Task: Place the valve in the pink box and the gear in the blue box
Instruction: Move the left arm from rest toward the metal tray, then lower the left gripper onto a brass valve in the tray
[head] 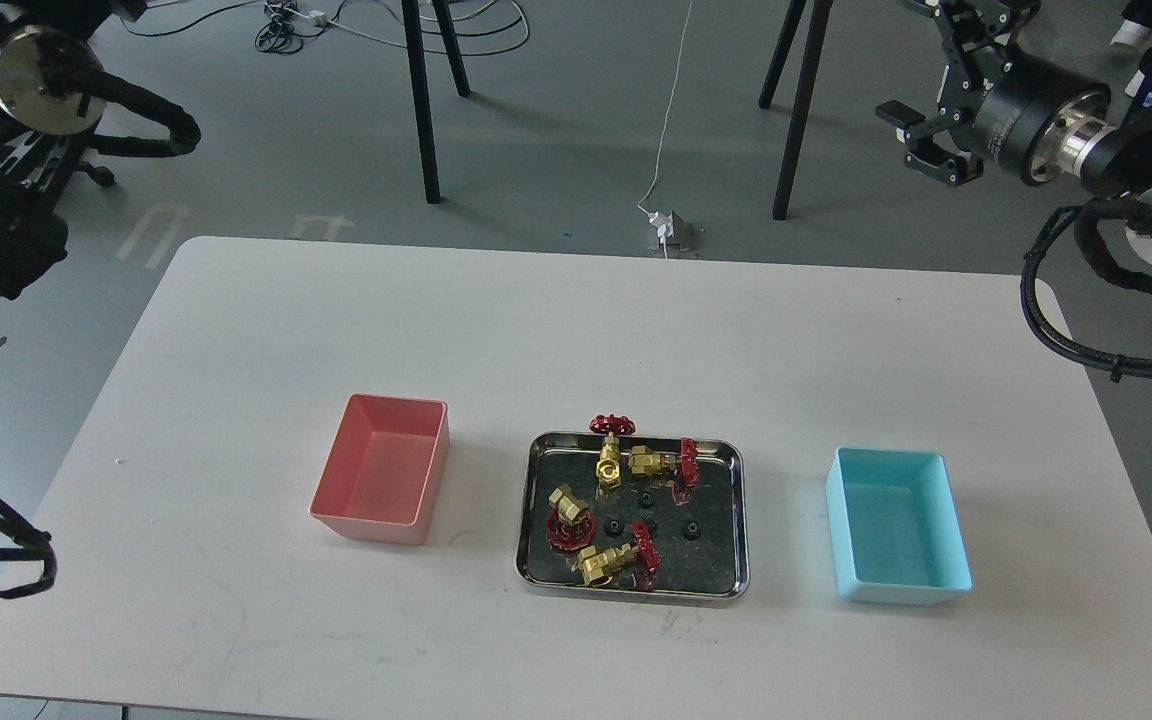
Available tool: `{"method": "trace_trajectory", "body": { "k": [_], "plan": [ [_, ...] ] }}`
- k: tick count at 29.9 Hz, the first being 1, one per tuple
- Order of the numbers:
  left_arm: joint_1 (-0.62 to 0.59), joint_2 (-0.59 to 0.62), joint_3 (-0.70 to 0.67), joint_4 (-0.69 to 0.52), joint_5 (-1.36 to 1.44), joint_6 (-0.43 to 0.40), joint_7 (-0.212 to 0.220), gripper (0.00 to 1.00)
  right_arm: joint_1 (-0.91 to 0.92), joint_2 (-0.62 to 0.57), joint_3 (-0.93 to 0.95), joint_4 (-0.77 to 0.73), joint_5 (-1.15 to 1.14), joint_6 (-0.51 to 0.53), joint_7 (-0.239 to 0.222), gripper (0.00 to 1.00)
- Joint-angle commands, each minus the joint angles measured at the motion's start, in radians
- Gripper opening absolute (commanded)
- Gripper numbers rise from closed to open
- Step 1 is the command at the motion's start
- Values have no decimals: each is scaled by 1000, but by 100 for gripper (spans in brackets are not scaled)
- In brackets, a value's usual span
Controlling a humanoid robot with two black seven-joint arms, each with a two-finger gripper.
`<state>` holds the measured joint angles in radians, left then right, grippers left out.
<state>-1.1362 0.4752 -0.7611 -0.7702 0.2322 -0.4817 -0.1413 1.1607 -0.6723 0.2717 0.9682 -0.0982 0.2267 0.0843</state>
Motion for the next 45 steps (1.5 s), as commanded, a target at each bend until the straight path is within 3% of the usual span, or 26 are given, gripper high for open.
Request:
{"method": "trace_trajectory", "body": {
  "k": [1, 3, 7, 13, 18, 22, 29, 31, 33, 37, 45],
  "plan": [
    [44, -4, 14, 20, 45, -7, -47, 100, 5, 2, 0, 0, 0, 0, 2, 99],
    [47, 3, 72, -4, 94, -7, -73, 100, 10, 2, 1, 0, 0, -1, 21, 99],
    [43, 59, 161, -87, 200, -7, -72, 100, 13, 0, 24, 0, -2, -1, 69, 99],
    [49, 111, 171, -231, 603, -7, -87, 100, 37, -7, 21, -2, -5, -1, 71, 99],
    [130, 121, 175, -368, 924, 224, -149, 99, 48, -7, 24, -3, -3, -3, 69, 99],
    [214, 135, 177, -495, 1267, 325, -162, 97, 60, -10, 21, -5, -5, -3, 71, 99],
    [439, 111, 219, -606, 1931, 535, -153, 95, 85, -21, 20, -5, -35, -1, 71, 99],
    [489, 79, 268, -604, 1949, 615, -141, 95, 91, -21, 20, -5, -55, -1, 71, 99],
    [524, 59, 315, -604, 1949, 624, -124, 95, 96, -21, 20, -5, -64, -1, 71, 99],
    [587, 22, 351, -586, 1949, 626, -48, 96, 96, -21, 18, -5, -92, -1, 71, 99],
    [722, -70, 364, -508, 1949, 632, -38, 98, 94, -19, 15, -5, -100, -3, 69, 99]
  ]
}}
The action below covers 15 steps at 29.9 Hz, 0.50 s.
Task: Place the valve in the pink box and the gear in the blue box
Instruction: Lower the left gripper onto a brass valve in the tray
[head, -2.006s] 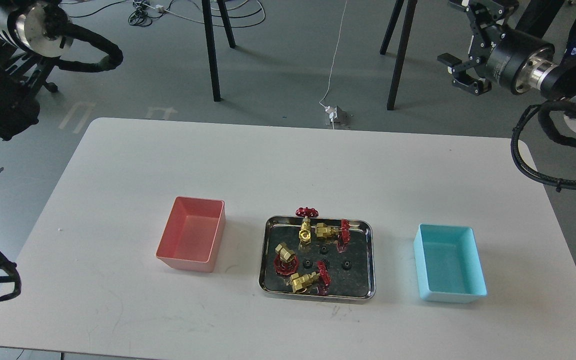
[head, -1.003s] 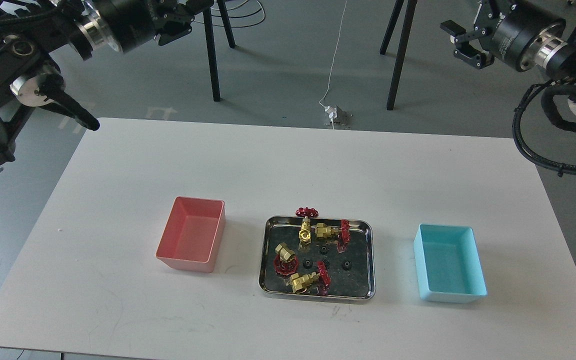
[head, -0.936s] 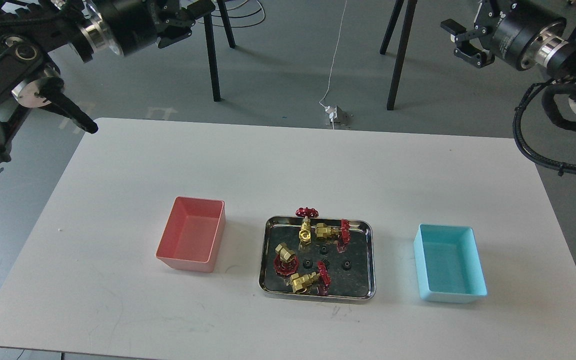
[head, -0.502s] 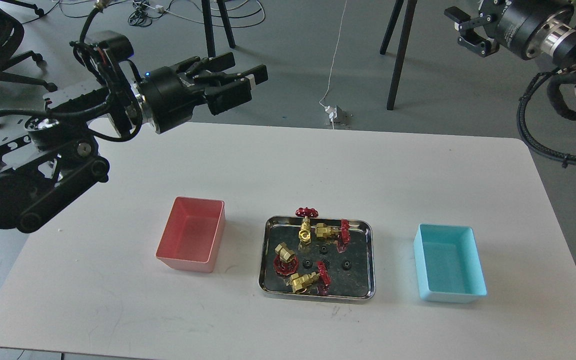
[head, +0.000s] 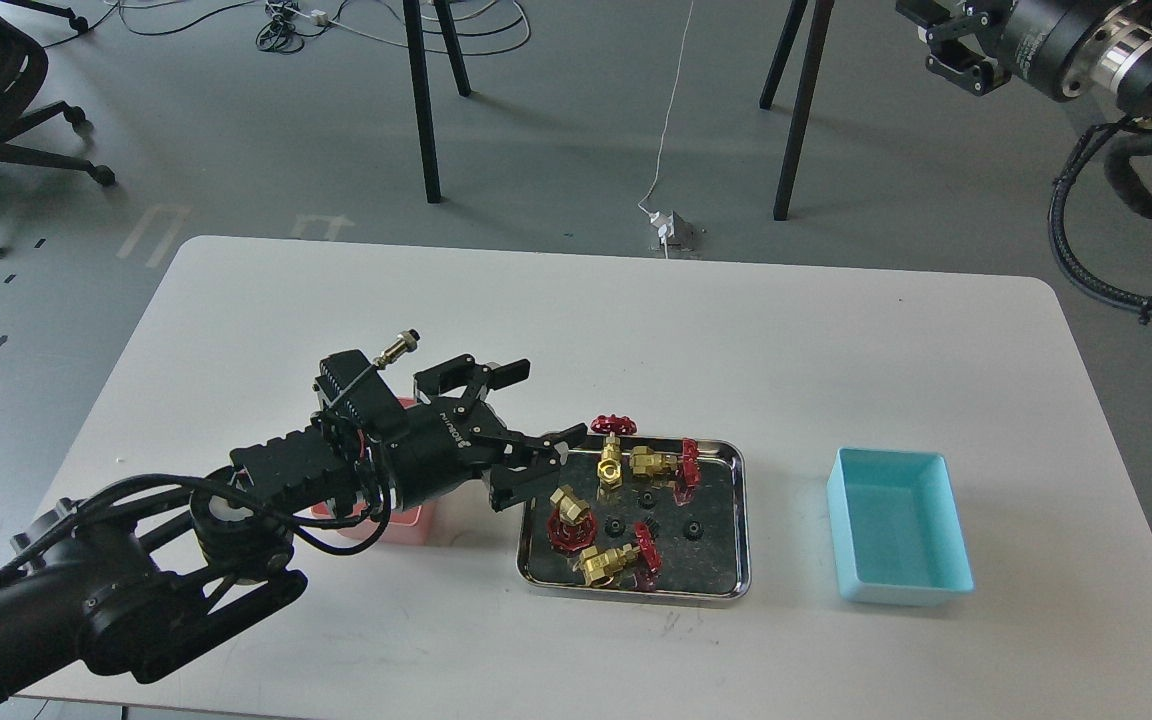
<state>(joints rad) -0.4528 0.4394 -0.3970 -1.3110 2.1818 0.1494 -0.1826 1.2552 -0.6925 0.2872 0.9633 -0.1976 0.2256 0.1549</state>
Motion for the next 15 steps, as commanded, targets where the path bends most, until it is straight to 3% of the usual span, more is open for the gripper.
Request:
{"method": "trace_trajectory", "body": {
  "k": [1, 6, 15],
  "plan": [
    [49, -53, 0, 41, 0, 1, 3, 98, 0, -1, 0, 0, 0, -2, 0, 99],
    [69, -119, -2, 91, 0, 2, 28, 98, -8, -1, 0, 0, 0, -2, -1, 99],
    [69, -183, 0, 182, 0, 4, 34, 98, -2, 4, 0, 0, 0, -9, 0, 99]
  ]
}}
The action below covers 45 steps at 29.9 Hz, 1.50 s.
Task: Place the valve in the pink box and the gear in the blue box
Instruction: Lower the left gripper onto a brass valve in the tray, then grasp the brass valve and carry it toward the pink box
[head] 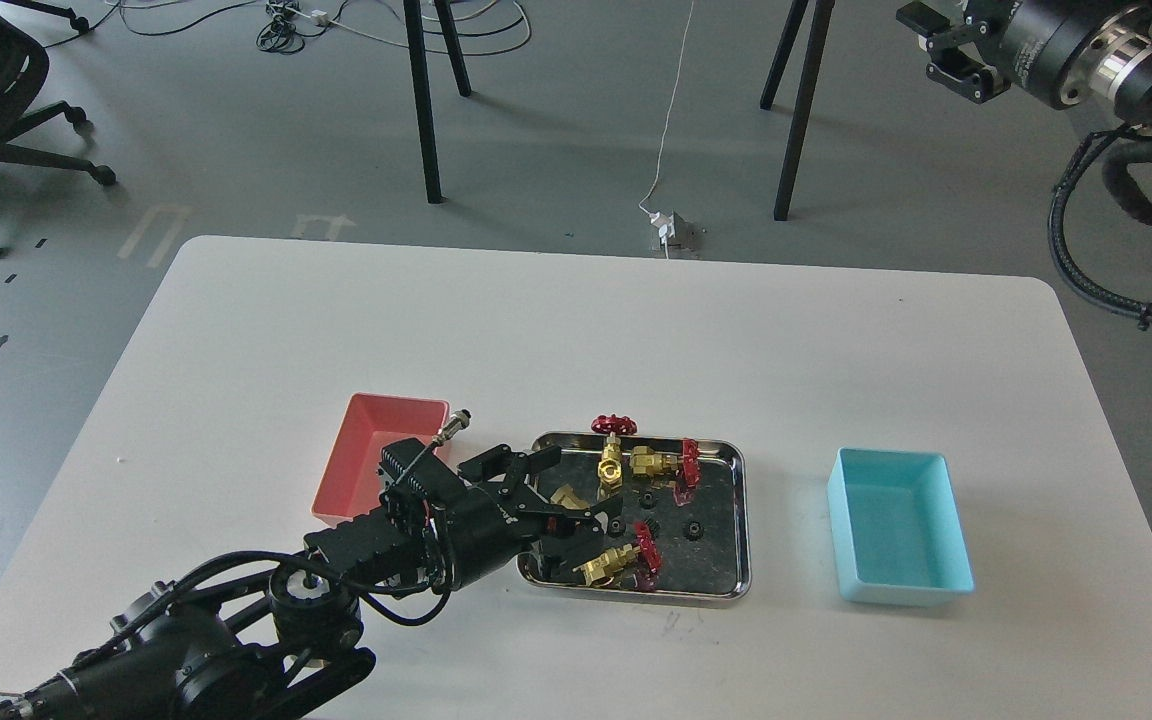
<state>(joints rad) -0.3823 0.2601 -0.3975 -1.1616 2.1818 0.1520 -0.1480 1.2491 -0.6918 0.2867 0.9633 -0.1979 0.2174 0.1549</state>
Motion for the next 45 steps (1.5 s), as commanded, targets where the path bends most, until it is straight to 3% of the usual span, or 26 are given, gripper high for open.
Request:
{"method": "trace_trajectory", "body": {
  "k": [1, 7, 12, 16, 18, 20, 21, 26, 30, 35, 45],
  "plan": [
    [-1, -7, 0, 42, 0, 3, -1, 98, 4, 5, 0, 0, 0, -1, 0, 99],
    [-3, -32, 14, 97, 0, 18, -5, 93, 4, 6, -1, -2, -1, -1, 0, 99],
    [-7, -33, 46, 100, 0, 17, 5, 73, 4, 11, -1, -17, -5, -1, 0, 99],
    [-7, -33, 46, 103, 0, 12, 24, 64, 1, 11, -1, -20, -5, -3, 2, 99],
    [-12, -33, 45, 105, 0, 11, 24, 55, -2, 12, -1, -26, -5, -3, 2, 99],
    [-9, -33, 45, 105, 0, 11, 30, 33, -4, 12, 0, -40, -5, -1, 2, 99],
    [-9, -33, 43, 105, 0, 11, 30, 27, -2, 14, 0, -43, -5, -1, 2, 99],
    [-7, -30, 32, 88, 0, 9, 28, 14, -3, 24, -4, -58, -5, -1, 2, 99],
    [-7, 10, 5, -4, 0, 8, 31, 11, -4, 34, -9, -81, -5, 0, 2, 99],
    [-3, 149, -43, -131, -25, 4, 36, 11, -5, 35, -11, -92, -6, 2, 2, 99],
    [45, 435, -86, -251, -154, 74, 38, 11, 3, 64, -9, -150, -5, -3, -11, 99]
  ]
}}
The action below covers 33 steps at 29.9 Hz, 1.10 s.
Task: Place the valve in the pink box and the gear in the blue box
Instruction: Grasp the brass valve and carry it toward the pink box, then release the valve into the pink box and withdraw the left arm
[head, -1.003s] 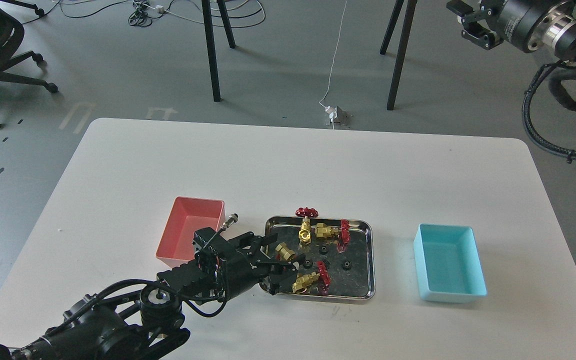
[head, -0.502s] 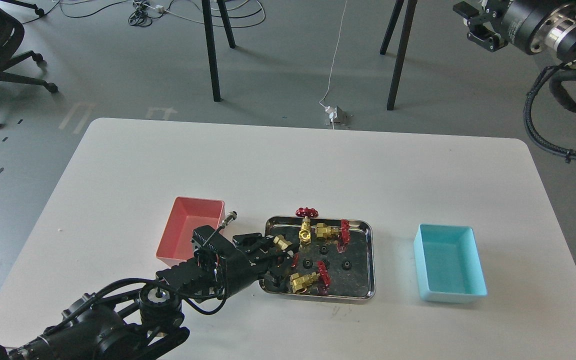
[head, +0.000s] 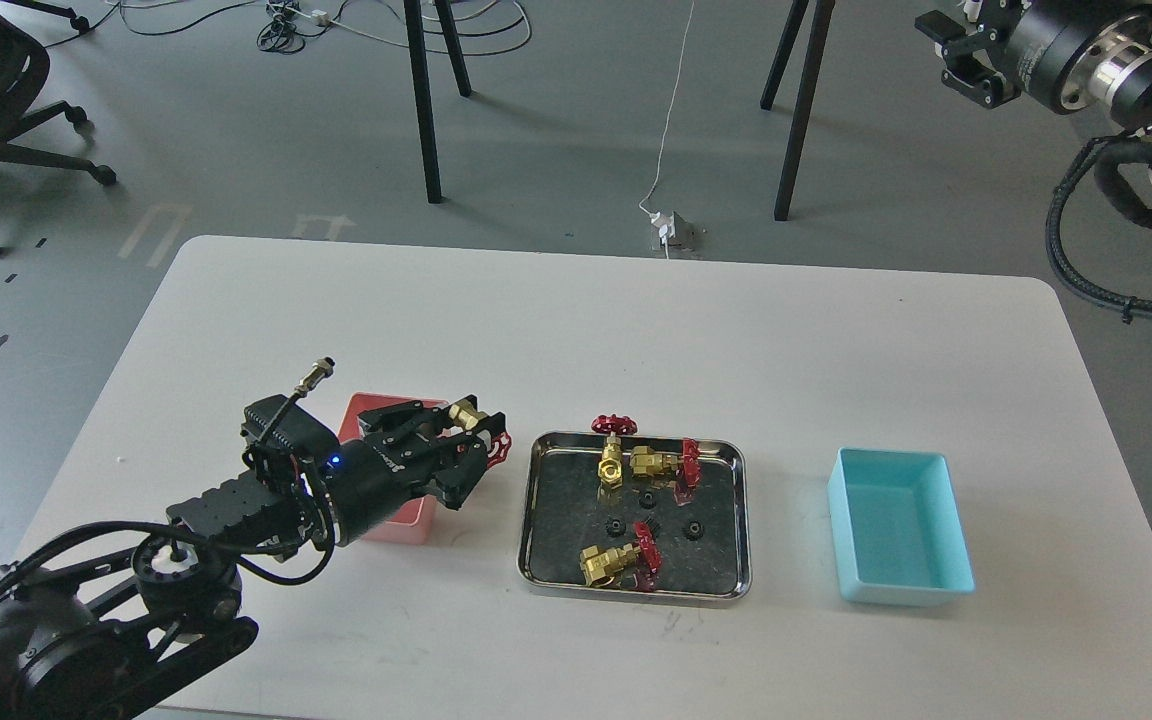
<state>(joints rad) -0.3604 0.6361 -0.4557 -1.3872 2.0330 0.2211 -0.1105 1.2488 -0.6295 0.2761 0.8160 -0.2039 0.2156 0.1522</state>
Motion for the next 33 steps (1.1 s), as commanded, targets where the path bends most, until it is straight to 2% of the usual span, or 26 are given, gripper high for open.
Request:
{"method": "trace_trajectory", "body": {
  "k": [1, 7, 13, 14, 16, 17, 18, 19, 24, 28, 31, 33],
  "plan": [
    [34, 71, -37, -32, -5, 6, 0, 11, 3, 2, 5, -3, 1, -1, -8, 99],
    [57, 82, -41, -10, -7, 6, -1, 11, 3, 16, 6, -3, 1, -12, -8, 99],
    [66, 16, -32, 129, -2, 44, -5, 16, 3, 22, 5, -3, 1, -39, -7, 99],
    [66, 4, -32, 142, -2, 46, -5, 19, 3, 22, 5, -3, 1, -39, -7, 99],
    [66, -13, -34, 155, -5, 52, -6, 35, 5, 24, 5, -1, 1, -39, -6, 99],
    [67, -21, -32, 157, -4, 57, -5, 48, 5, 24, 5, 0, 1, -39, -7, 99],
    [67, -27, -31, 155, -4, 58, -3, 71, 5, 22, 5, 0, 1, -39, -7, 99],
    [67, -33, -32, 154, -4, 60, -3, 82, 5, 24, 5, 0, 1, -39, -7, 99],
    [63, -39, -44, 152, -10, 58, 0, 84, 6, 21, 3, 9, 0, -30, -10, 99],
    [58, -32, -63, 149, -57, 55, -2, 92, 3, 19, 0, 18, -5, -15, -8, 99],
    [19, -26, -130, 146, -205, 34, -2, 97, 3, 21, -1, 46, -105, 16, -5, 99],
    [-56, -26, -181, 146, -352, -12, -3, 97, 1, 17, -15, 103, -225, 21, -3, 99]
  ]
}}
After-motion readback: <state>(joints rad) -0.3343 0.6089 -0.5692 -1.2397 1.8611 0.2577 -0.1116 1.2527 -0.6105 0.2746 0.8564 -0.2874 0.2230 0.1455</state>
